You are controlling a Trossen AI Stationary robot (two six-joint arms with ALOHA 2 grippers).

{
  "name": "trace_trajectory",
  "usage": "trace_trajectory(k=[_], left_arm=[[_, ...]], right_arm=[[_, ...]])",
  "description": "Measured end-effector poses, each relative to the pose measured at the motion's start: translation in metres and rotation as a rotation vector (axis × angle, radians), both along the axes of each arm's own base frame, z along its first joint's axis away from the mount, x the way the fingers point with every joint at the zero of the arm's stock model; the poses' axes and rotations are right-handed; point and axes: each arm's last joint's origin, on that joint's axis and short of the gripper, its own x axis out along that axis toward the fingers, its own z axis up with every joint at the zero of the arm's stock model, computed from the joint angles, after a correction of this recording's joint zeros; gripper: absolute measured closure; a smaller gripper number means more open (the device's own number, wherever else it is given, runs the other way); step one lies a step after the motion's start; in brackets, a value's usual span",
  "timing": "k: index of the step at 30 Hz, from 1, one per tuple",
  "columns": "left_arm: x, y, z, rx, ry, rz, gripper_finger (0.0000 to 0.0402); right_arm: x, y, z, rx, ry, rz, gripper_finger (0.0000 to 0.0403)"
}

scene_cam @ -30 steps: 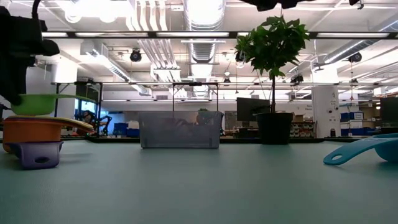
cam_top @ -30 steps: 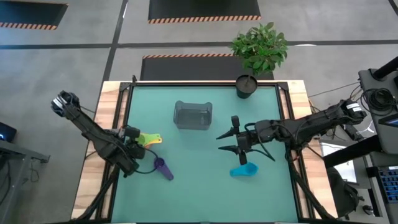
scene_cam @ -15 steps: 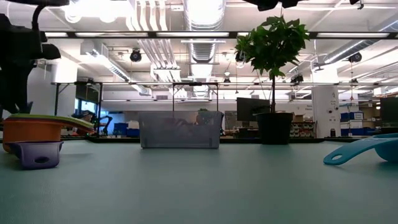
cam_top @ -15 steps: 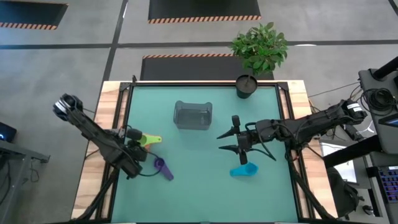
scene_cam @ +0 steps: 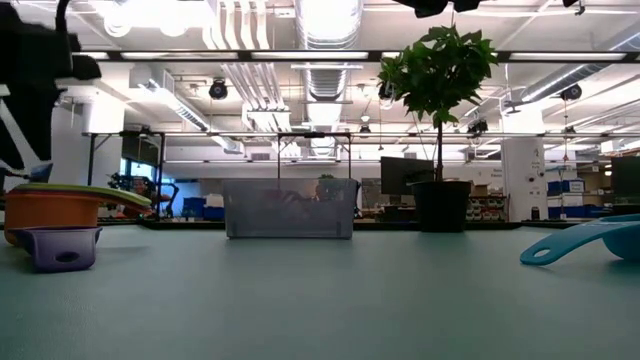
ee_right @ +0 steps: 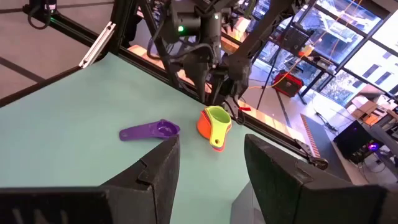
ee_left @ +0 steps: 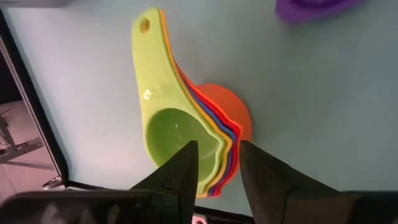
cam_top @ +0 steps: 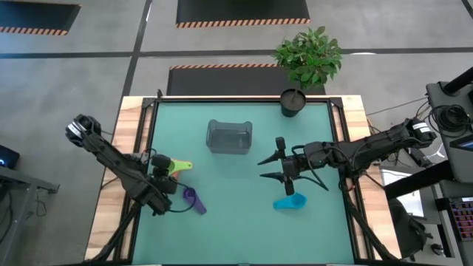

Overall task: Nest measuring cups in basket
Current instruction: Stack the blue measuring cup into the yellow measuring cup

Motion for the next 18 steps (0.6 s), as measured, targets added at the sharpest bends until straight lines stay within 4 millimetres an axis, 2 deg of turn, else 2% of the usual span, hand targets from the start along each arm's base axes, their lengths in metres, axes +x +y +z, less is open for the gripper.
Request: trace_trajectory(k=[5,12,15,18], left_arm=[[0.011,-0.009,0.027,-0.06,-0.11,0.047,0.0301],[0.037,-0.025,0.075,-0.092,-0.53,0.139,0.0301],[0.049,-0.032,0.091,-0.098,-0.678,0.129,0.0301],[0.058,-0.038,0.1,-0.069,-0.754,0.092,0.0301]], right_arm=[[0.0,0.0,0.0,0.048,0.01,-0.009,0.0236],[0.001,0.001,0.006,0.233,0.034,-0.035,0.0236],[0.0,0.005,0.0,0.339,0.127,-0.032,0.0236],[0.0,0.013,-0.009,0.455,0.294,-0.042,0.0236]])
